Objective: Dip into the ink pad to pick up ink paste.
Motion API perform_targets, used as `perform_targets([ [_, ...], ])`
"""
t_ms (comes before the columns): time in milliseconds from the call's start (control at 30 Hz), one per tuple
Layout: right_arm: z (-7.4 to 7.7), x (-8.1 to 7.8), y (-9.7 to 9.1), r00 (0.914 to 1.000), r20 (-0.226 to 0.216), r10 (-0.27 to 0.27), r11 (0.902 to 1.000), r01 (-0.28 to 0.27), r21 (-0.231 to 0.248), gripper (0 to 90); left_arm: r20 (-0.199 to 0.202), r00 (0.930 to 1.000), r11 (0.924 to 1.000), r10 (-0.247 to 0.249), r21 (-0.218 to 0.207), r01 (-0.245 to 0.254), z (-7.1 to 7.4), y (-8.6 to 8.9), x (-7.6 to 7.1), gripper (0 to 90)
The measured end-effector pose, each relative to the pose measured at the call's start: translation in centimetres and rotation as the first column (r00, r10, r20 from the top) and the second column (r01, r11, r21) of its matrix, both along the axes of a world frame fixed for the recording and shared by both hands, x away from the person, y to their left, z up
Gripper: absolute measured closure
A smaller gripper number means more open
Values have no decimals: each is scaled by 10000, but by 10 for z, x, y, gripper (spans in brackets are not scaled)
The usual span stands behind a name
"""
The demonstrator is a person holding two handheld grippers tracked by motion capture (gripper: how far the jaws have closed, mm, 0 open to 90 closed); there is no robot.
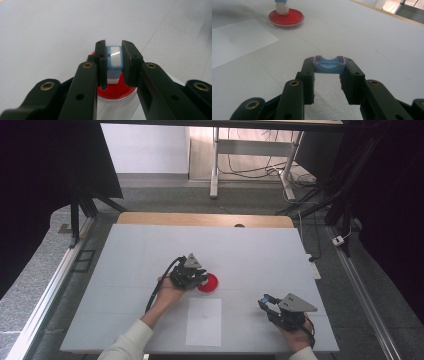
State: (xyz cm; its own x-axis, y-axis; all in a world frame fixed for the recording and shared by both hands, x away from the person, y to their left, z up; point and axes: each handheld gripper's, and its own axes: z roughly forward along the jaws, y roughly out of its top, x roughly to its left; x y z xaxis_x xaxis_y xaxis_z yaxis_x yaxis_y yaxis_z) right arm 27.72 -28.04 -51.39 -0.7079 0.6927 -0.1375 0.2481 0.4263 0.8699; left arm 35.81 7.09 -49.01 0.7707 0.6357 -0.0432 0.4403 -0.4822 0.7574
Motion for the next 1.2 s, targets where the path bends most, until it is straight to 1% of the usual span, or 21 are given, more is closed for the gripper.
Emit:
perform_targets([
  [233, 0, 0, 0, 10000, 20, -22, 10000, 22, -23, 649, 175, 9998, 9993, -70, -371, 76, 12, 4, -5, 755],
  [333, 0, 0, 0, 10000, 11, 19, 10000, -19, 24, 649, 167, 9998, 9983, -94, -569, 103, 15, 6, -6, 754],
  [500, 0, -1, 0, 10000, 26, 1, 10000, -1, 7, 649, 211, 9997, 9973, -99, -724, 114, 20, 10, -7, 754],
  [700, 0, 0, 0, 10000, 31, -29, 10000, 29, -26, 649, 175, 9998, 9944, -117, -1044, 134, 24, 16, -8, 754],
  [833, 0, 0, 0, 10000, 26, -31, 10000, 31, -20, 649, 209, 9995, 9921, -226, -1227, 250, 30, 19, -12, 753],
  [933, 0, 0, 0, 10000, 22, -24, 10000, 24, -21, 649, 307, 9991, 9911, -294, -1292, 331, 35, 21, -15, 753],
  [1200, 0, 0, 1, 10000, 39, 12, 10000, -12, 9, 649, 405, 9977, 9866, -538, -1521, 594, 47, 27, -23, 753],
])
